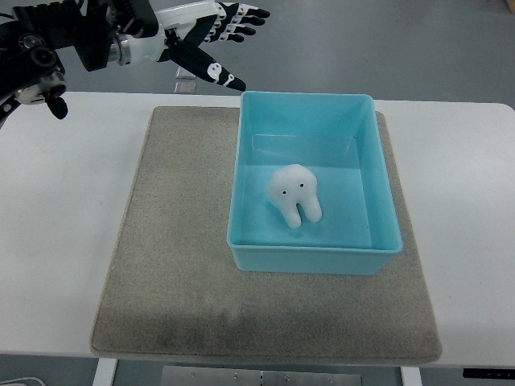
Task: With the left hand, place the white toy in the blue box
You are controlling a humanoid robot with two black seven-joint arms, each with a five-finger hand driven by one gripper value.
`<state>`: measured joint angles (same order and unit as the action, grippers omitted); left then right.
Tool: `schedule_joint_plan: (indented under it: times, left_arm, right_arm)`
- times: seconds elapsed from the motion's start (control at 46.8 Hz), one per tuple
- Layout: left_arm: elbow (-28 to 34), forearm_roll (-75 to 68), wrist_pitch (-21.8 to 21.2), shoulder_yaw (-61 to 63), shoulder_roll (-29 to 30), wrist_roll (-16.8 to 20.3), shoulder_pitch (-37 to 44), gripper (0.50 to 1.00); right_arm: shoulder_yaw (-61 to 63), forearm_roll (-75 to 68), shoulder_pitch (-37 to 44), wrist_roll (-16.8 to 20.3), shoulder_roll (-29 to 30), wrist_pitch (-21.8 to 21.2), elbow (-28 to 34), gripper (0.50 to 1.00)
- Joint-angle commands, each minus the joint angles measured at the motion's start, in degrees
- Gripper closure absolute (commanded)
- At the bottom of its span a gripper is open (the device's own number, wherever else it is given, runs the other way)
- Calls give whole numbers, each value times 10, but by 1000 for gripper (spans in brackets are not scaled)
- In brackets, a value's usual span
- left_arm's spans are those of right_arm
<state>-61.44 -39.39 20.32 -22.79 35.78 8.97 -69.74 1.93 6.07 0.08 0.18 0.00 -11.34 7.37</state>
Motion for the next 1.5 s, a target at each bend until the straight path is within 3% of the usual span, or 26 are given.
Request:
schedule_joint_plan:
  times: [0.0, 0.299, 0.491, 0.897, 1.068, 1.474]
  left_arm:
    - [22, 61, 1, 1, 18, 0, 14, 506]
    - [47, 268, 14, -2, 50, 0, 97, 506]
    - [85, 409, 72, -1, 49, -4, 130, 506]
    - [84, 585, 88, -4, 41, -62, 173, 504]
    - [87, 626, 86, -4, 33, -95, 183, 506]
    - [87, 627, 82, -13, 34, -98, 189, 504]
  right_arm:
    - [0, 0, 0, 0, 0, 0, 0, 564]
    - [0, 0, 0, 0, 0, 0, 0, 564]
    - [0, 0, 0, 0, 0, 0, 0, 564]
    - [0, 0, 0, 0, 0, 0, 0, 564]
    - [0, 0, 0, 0, 0, 0, 0, 564]
    - [4, 2, 0, 0, 0, -8, 12, 564]
